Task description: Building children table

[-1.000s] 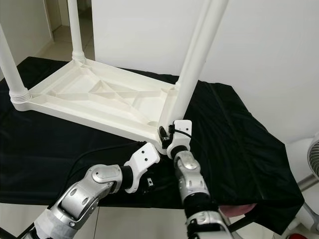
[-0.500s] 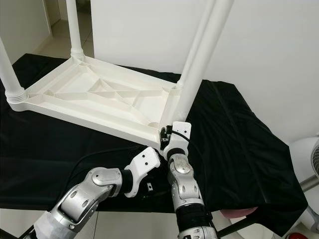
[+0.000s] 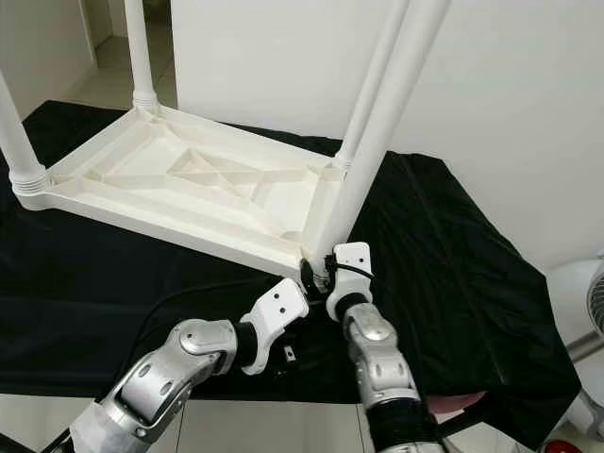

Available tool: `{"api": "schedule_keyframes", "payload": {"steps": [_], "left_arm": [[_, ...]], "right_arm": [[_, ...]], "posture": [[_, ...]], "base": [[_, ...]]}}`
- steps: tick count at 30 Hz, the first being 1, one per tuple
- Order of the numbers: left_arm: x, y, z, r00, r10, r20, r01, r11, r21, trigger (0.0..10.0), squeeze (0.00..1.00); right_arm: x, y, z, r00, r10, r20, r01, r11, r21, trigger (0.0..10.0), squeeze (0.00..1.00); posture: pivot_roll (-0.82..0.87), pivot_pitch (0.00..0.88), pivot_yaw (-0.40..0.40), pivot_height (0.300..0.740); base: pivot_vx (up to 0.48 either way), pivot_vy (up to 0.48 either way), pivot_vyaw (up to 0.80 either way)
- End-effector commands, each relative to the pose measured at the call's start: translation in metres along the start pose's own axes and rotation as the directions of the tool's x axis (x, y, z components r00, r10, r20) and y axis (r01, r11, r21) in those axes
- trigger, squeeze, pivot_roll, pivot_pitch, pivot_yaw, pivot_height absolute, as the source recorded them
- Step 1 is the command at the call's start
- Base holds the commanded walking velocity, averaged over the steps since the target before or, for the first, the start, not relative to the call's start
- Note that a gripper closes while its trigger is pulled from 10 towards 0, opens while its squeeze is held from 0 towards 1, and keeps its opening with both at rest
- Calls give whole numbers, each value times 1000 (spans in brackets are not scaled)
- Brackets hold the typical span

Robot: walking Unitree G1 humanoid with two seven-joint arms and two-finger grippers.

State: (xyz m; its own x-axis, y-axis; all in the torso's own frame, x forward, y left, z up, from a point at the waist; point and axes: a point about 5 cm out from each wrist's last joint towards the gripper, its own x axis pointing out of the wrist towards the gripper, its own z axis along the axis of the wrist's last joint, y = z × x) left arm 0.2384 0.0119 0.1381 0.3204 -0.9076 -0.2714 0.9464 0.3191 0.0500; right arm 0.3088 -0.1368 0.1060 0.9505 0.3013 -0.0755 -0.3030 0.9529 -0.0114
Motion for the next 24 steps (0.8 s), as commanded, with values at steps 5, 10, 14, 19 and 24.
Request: {"api": "schedule_keyframes", "payload": {"steps": [5, 10, 14, 19, 24], "left_arm": [[2, 0, 5, 1000, -3, 12, 3, 1000, 13, 10000, 0], [2, 1, 5, 1000, -4, 10, 3, 1000, 15, 10000, 0], [1, 1, 6, 1000, -2, 10, 2, 1000, 17, 10000, 0], [1, 2, 6, 1000, 1, 7, -2, 1000, 20, 10000, 0], [0, 3, 6, 1000, 2, 6, -2, 1000, 20, 10000, 0]], "right_arm": [[-5, -13, -2, 973, 229, 19, -228, 973, -37, 10000, 0], [2, -20, 1, 953, 304, 2, -303, 948, -95, 10000, 0], [10, -23, 3, 941, 339, -12, -338, 932, -131, 10000, 0], [29, -25, 9, 932, 359, -43, -361, 916, -173, 10000, 0], [36, -20, 10, 923, 381, -54, -385, 905, -181, 10000, 0]], "posture": [[15, 0, -156, 740], [16, 0, -153, 740], [18, 0, -151, 740], [25, 0, -147, 740], [26, 0, -146, 740]], "base": [[0, 0, 0], [0, 0, 0], [0, 0, 0], [0, 0, 0], [0, 0, 0]]}}
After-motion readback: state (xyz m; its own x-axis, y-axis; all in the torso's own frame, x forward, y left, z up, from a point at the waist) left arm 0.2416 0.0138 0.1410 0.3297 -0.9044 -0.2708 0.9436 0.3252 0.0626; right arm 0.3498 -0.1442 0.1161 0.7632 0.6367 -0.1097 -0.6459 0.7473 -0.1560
